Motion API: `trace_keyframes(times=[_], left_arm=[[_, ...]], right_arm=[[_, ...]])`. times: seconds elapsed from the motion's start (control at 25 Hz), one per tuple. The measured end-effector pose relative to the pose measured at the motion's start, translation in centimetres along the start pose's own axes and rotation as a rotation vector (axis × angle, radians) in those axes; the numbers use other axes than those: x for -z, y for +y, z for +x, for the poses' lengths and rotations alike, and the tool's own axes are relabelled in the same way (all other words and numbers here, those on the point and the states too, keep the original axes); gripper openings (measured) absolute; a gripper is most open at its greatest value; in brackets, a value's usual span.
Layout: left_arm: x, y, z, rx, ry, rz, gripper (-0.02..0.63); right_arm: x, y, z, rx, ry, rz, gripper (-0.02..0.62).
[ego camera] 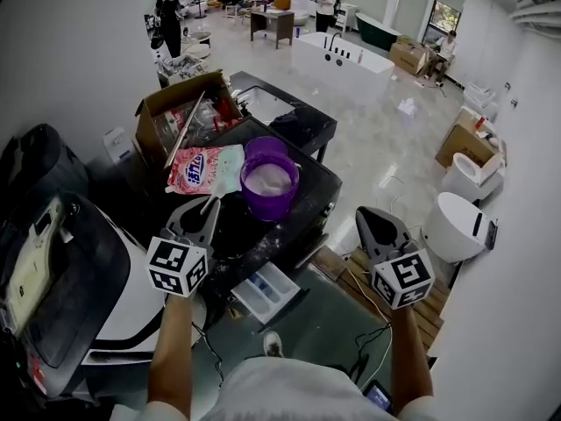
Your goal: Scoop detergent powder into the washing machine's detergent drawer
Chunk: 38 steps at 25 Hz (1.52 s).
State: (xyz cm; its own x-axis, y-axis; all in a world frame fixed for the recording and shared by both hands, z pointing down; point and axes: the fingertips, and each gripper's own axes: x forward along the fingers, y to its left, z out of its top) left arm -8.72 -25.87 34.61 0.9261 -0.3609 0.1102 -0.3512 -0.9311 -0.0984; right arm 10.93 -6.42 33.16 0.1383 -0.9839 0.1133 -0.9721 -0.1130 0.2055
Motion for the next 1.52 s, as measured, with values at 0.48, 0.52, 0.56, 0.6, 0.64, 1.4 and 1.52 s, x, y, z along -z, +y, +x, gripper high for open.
trace_keyframes(times=[0.48, 0.52, 0.56, 0.6, 0.64, 1.4, 1.52], left_arm=[[2.4, -0.4, 7.8, 0.148, 0.223, 0.140, 0.017], [2.4, -0.3, 8.5, 0.147, 0.243, 0.158, 0.017], [2.5, -0.2, 9.2, 0.144, 0.265, 0.175, 0.017], [2.7, -0.1, 10.0, 0.137, 0.290, 0.189, 0.017], [2.8, 0.1, 10.8, 0.131, 0.316, 0.198, 0.017], [8.7, 0.3, 22.0, 0.104, 0.756, 0.291, 0.017], [10.3, 0.3, 22.8, 0.104, 0.850, 0.328, 0.017]], right_arm=[[2.8, -2.6, 7.9, -0.055, 0.036, -0.009, -0.005], [3.0, -2.9, 8.7, -0.069, 0.030, -0.011, -0.005], [3.1, -3.2, 9.5, -0.084, 0.023, -0.018, -0.005], [3.4, -3.4, 10.3, -0.103, 0.020, -0.029, -0.005], [3.7, -3.8, 11.2, -0.124, 0.022, -0.043, -0.005], [8.8, -9.4, 23.4, -0.402, 0.030, 0.021, -0.002], [9.3, -10.1, 24.4, -0.427, 0.030, 0.019, -0.002]])
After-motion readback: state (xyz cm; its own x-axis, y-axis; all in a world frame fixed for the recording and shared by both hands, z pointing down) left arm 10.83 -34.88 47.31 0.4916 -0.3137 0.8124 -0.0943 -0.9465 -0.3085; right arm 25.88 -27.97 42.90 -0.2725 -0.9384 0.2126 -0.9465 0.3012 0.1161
